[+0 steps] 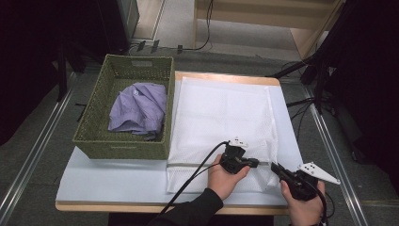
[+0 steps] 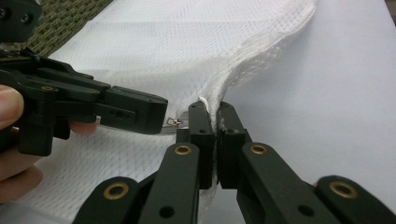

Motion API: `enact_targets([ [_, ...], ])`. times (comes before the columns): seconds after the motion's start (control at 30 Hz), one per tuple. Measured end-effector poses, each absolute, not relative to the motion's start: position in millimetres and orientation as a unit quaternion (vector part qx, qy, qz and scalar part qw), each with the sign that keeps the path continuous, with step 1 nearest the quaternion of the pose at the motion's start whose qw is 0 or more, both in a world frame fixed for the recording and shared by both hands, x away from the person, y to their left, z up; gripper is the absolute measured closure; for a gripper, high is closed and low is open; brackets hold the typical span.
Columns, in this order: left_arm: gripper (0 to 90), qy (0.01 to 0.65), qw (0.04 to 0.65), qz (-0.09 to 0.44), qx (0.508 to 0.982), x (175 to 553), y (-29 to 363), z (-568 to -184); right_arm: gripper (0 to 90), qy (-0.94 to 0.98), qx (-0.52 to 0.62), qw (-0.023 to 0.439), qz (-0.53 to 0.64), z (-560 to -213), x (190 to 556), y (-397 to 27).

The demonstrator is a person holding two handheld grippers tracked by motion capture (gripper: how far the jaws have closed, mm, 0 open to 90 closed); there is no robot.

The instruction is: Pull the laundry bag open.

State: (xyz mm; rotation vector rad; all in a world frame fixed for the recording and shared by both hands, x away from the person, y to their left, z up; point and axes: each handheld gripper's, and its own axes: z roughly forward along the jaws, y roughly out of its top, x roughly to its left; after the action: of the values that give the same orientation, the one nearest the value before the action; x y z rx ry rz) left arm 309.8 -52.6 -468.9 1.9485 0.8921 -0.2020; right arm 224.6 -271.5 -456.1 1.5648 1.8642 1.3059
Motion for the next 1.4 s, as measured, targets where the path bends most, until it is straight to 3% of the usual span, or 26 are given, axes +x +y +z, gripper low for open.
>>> enact_targets([
  [0.9,88.1,0.376,0.463,-0.050,0.801,306,-19,-469,88.9,0.668,0.554,0.215,0.447,-456,223,-272],
  [1.4,88.1,0.402,0.463,-0.031,0.790,304,22,-470,88.9,0.667,0.557,0.221,0.443,-456,222,-274],
])
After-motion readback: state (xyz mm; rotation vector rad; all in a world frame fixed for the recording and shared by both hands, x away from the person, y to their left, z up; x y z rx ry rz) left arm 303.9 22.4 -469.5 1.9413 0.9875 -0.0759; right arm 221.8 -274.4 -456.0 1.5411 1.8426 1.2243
